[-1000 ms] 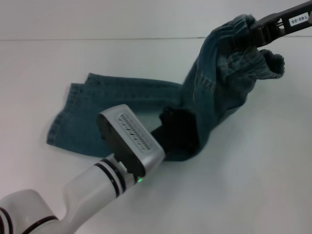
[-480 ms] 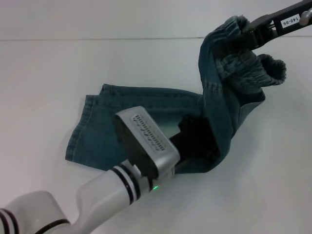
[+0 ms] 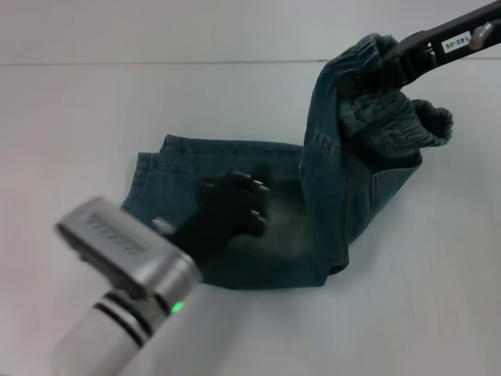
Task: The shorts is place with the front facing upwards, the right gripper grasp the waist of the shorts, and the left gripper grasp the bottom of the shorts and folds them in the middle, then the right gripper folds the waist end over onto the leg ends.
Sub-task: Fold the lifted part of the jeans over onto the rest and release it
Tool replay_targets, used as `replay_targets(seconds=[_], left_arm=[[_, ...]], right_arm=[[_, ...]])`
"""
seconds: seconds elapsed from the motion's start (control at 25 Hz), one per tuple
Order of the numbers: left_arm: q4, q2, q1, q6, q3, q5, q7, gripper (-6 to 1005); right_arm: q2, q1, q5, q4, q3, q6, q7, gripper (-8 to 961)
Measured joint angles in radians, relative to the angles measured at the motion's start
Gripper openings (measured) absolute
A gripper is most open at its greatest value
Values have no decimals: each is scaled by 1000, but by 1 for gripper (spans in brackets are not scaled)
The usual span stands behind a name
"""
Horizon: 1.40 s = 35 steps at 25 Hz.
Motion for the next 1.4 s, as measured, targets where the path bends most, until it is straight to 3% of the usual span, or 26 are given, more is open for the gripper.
replay_targets(seconds=[0.28, 0.4, 0.56, 0.72, 1.0, 1.24, 1.4], left_arm=[[224, 3, 79, 126, -89, -6, -402, 7], [296, 4, 116, 175, -120, -8, -479, 8], [334, 7, 178, 265, -220, -10, -493, 8], [352, 8, 222, 296, -298, -10, -504, 9], [366, 5, 248, 292, -311, -9, -505, 10], [365, 3, 250, 285, -310, -6, -500, 11], [362, 3, 250, 279, -306, -2, -499, 12]], right_arm=[[1, 57, 0, 94, -59, 83, -38, 115], [3, 106, 0, 178, -96, 136, -82, 115], [17, 184, 1, 308, -152, 221, -142, 115], [56, 242, 1, 362, -201, 284, -192, 115], [117, 314, 30, 468, -314, 366, -271, 114], [125, 349, 136, 588, -390, 414, -338, 114], [126, 338, 178, 599, -428, 451, -340, 203]])
